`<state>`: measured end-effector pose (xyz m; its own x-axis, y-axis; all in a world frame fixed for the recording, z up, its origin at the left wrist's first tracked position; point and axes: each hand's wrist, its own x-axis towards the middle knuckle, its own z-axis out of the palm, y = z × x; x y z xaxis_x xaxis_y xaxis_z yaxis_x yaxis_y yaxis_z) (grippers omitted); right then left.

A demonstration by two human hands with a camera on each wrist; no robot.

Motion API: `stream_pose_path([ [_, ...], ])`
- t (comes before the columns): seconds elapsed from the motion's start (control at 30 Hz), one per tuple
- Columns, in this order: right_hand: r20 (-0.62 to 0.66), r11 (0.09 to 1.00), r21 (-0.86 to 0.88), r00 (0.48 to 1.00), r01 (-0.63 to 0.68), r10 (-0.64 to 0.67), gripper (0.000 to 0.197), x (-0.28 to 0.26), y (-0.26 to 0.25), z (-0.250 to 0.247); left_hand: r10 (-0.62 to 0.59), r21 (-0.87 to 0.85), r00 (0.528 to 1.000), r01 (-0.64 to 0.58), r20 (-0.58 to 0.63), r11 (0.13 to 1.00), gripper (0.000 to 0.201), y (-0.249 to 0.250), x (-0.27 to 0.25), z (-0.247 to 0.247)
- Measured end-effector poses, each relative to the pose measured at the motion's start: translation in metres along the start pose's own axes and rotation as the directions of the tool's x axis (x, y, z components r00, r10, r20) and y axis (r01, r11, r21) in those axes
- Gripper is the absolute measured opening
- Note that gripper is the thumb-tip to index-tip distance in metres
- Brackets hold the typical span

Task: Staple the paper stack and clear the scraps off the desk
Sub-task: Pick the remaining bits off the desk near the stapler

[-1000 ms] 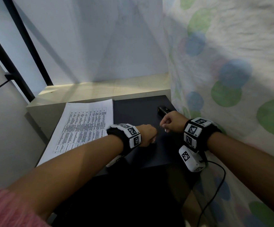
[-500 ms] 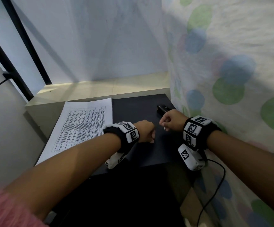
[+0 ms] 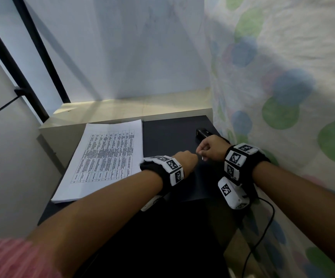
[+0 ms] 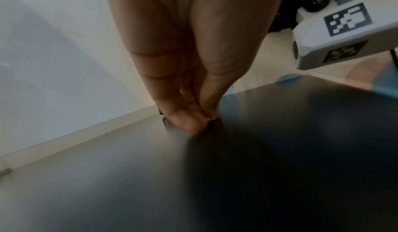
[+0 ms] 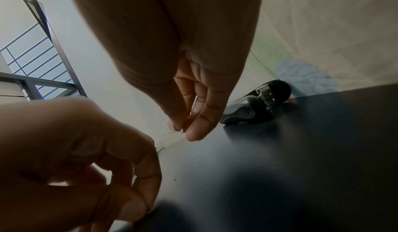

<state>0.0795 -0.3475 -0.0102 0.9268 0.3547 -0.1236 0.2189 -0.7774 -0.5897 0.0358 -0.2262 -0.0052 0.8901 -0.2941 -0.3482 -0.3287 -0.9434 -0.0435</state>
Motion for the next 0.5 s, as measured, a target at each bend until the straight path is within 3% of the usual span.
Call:
stream_pose_path([
  [0.23,0.006,1.000,0.000,1.000,-0.007,0.007,0.027,-0.002,0.004,-0.002,0.054,0.069,0.998,-0.053,-0.015,0.996,0.029,0.000,-0.003,0.001],
  [0.5,-0.019,1.000,0.003,1.000,-0.021,0.021,0.032,-0.002,0.009,-0.007,0.013,-0.101,0.999,-0.017,-0.042,0.995,0.030,-0.020,-0.001,0.001],
])
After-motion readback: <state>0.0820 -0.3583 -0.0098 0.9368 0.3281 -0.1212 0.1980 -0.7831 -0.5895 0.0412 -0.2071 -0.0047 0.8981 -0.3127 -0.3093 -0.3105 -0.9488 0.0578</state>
